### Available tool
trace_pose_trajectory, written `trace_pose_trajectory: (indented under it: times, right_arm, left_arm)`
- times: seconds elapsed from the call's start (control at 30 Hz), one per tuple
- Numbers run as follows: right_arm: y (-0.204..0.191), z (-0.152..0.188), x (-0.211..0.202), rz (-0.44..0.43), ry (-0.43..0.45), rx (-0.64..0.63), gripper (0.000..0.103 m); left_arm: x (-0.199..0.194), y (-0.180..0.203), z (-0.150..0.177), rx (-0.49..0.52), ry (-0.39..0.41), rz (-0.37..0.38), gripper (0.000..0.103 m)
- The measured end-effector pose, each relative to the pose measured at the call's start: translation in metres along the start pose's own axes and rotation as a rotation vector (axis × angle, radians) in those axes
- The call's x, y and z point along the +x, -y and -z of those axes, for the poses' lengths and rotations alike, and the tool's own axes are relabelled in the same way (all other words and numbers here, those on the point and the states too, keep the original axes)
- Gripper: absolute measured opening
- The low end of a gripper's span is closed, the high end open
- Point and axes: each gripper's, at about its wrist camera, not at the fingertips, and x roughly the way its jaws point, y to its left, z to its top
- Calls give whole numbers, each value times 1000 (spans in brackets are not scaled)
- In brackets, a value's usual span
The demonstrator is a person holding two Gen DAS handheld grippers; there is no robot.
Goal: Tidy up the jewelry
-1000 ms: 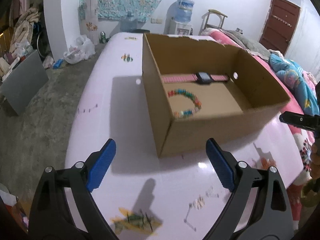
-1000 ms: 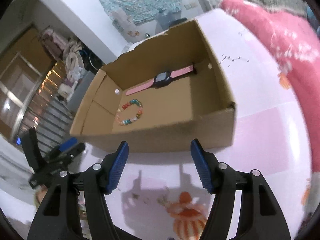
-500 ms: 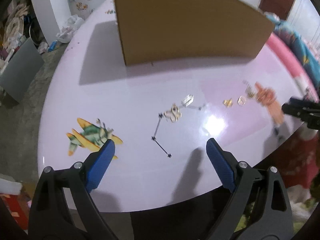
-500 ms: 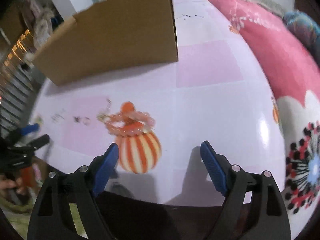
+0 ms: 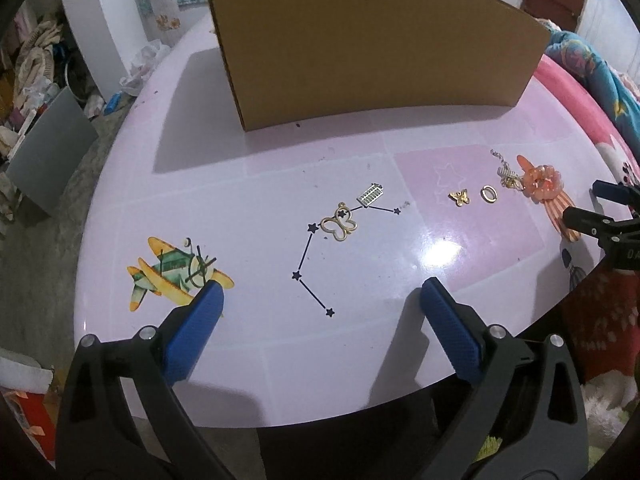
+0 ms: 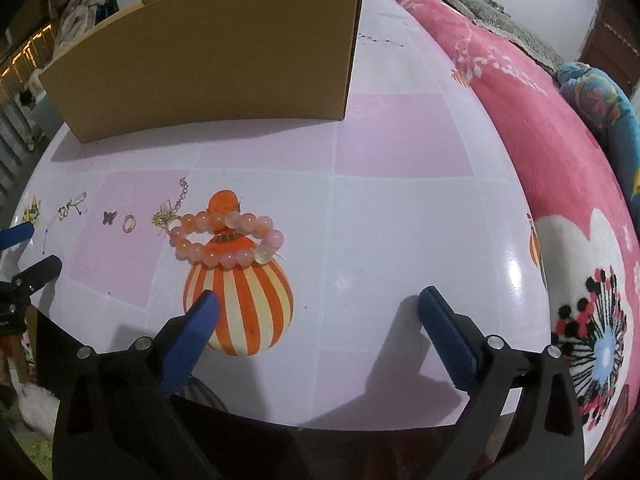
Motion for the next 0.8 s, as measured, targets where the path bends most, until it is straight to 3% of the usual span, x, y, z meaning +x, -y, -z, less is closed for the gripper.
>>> trace_pose_trajectory:
  times: [0.4, 0.47, 0.57, 0.63, 0.8]
  right_arm:
    - [5, -4, 3, -33, 6, -35, 96]
    - [4, -4, -2, -33, 24, -33, 96]
    - [12, -6, -17, -117, 86, 28, 96]
    - [15, -9, -22, -129, 121, 48, 96]
    - [14, -20, -18, -128, 136, 8, 69]
  left_arm:
    - [7, -10, -7, 19, -13, 12, 96]
    - [8, -10, -7, 18, -12, 13, 96]
    - [9, -11, -8, 24, -18, 14, 96]
    - [9, -12, -8, 26, -22, 17, 96]
    - [10, -13, -10, 32, -25, 20, 96]
